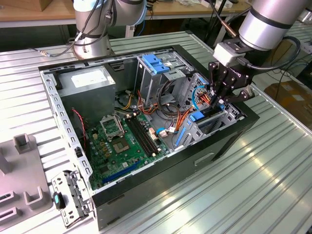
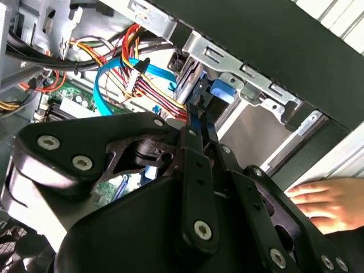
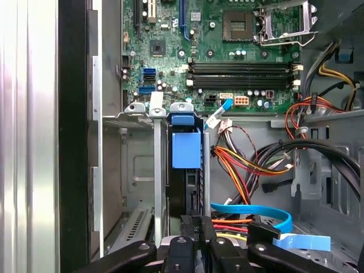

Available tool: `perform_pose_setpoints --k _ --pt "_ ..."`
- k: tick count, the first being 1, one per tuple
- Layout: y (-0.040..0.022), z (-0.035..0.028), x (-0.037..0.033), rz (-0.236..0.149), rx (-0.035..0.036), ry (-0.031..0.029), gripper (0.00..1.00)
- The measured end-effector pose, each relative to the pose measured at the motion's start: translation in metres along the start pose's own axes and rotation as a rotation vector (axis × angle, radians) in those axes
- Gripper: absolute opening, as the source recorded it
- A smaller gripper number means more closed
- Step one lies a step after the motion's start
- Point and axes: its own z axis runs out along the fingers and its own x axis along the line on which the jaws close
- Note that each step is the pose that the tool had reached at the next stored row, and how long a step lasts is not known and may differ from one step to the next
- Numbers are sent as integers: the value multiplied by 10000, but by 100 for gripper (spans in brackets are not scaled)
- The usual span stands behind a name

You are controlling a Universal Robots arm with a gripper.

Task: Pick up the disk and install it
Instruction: 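Insert the first disk wire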

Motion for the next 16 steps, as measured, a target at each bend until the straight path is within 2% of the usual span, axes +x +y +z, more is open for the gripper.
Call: perform_pose_setpoints --k 7,16 --pt "-27 -1 0 0 -1 1 17" --pt "-27 8 0 -33 0 4 17"
